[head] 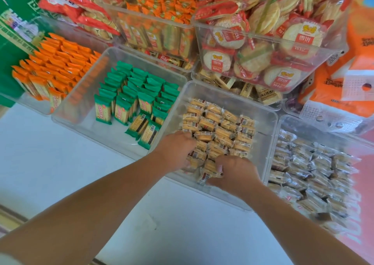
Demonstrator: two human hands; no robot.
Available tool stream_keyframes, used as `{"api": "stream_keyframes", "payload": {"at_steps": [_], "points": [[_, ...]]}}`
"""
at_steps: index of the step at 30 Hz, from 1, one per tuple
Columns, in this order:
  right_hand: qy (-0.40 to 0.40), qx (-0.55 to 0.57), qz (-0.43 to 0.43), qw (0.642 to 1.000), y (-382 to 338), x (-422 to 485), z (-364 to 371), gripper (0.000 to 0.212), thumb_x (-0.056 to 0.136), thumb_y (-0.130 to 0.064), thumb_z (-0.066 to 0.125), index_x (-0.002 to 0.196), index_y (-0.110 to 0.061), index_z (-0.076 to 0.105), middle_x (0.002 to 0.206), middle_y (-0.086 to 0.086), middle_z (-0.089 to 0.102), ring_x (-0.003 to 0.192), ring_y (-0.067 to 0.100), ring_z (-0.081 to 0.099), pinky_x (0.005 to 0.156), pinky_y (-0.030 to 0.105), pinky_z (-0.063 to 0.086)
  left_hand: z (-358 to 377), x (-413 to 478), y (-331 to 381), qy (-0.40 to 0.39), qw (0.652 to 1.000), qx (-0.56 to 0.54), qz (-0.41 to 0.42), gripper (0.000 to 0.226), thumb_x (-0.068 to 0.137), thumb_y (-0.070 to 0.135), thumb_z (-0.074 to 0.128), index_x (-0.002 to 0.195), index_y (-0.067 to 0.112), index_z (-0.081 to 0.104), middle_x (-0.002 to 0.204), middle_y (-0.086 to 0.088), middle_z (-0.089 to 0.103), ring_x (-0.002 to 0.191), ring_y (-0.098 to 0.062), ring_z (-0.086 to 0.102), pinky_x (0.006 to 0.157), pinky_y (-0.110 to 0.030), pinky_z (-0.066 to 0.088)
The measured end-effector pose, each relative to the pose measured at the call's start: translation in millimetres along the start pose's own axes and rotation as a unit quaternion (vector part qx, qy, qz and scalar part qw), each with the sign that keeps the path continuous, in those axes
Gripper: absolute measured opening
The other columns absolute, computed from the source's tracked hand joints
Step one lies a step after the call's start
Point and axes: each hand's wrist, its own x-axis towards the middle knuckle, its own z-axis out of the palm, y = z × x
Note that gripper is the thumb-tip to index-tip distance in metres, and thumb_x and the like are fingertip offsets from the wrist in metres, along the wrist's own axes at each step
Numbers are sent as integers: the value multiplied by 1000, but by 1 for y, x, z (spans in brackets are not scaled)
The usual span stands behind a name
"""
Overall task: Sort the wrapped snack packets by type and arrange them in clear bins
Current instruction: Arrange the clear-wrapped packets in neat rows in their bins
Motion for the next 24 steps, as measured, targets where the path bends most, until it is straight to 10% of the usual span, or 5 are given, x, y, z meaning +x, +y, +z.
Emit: {"api": "stream_keyframes", "payload": {"at_steps": [7, 14, 24], "points": [[16, -1, 33, 999, -1, 6, 8, 34, 88, -66, 64, 89, -33, 54, 90, -15, 59, 87, 11, 57, 69, 27, 42, -2, -5, 1, 9, 999, -46, -13, 38, 90, 40, 75, 117, 22, 55, 105, 3, 67, 88, -17, 64, 73, -34, 56], [31, 87, 49, 994, -20, 6, -7, 26, 95, -57, 55, 81, -35, 57, 83, -17, 60, 80, 8, 61, 69, 29, 56, -19, -73, -53, 227, 961, -140, -66, 12, 88, 5, 70, 93, 15, 71, 89, 3, 63, 78, -18, 60, 63, -32, 53], [-18, -35, 53, 998, -86, 29, -12, 22, 95, -47, 48, 80, -31, 46, 91, -5, 63, 83, 18, 62, 76, 39, 60, 5, -145, -72, 194, 925, -265, -191, 12, 94, 21, 64, 103, 26, 71, 94, 14, 63, 82, -7, 59, 77, -33, 55]]}}
